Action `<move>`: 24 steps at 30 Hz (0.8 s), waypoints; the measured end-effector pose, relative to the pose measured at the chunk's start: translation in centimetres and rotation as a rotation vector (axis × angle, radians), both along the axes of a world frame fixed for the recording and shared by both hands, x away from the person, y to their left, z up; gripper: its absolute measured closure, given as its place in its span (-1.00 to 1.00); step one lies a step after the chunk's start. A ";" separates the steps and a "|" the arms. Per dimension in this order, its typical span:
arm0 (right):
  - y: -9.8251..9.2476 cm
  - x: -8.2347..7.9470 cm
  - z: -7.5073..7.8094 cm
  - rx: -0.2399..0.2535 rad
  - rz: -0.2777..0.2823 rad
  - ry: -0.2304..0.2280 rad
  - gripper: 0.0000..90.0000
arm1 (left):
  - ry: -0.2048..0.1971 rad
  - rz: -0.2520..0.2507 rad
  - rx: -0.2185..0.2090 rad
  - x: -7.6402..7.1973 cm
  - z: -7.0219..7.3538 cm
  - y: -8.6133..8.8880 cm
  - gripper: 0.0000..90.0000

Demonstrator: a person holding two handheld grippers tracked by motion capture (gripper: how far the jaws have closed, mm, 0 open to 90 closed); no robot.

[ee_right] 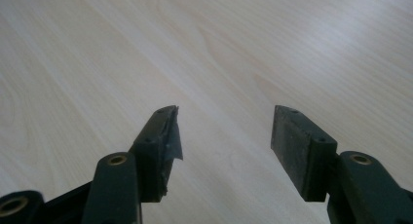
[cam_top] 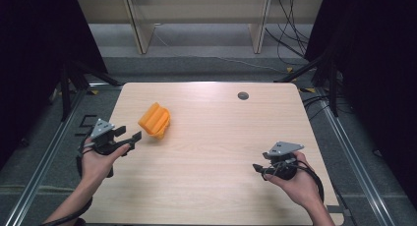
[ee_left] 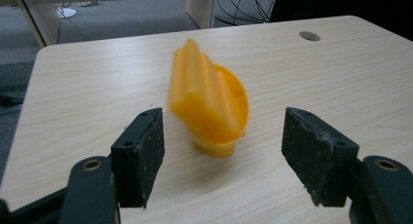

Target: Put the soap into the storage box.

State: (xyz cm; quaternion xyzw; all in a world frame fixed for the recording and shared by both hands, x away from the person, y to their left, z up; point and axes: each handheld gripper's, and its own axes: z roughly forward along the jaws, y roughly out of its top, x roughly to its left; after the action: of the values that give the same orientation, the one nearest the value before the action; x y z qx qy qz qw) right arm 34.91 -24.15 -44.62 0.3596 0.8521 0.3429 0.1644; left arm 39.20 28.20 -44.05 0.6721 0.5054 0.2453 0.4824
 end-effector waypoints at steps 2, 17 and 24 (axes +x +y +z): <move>-0.1 0.2 -0.1 0.005 -0.015 -0.008 -0.02 | 0.015 0.010 -0.056 0.6 0.0 0.5 -0.25; -0.5 -1.0 -0.6 0.032 -0.023 -0.028 -0.02 | 0.084 -0.032 0.005 -7.8 -2.2 3.1 -0.28; -0.1 -0.9 -1.0 0.023 -0.024 -0.037 -0.02 | 0.057 -0.001 0.035 -8.4 -2.1 4.2 -0.28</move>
State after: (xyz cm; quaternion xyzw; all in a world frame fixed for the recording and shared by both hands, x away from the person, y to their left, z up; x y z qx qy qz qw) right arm 34.06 -24.26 -45.63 0.3652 0.8407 0.3570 0.1799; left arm 30.78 32.41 -46.11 0.6873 0.5144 0.2344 0.4561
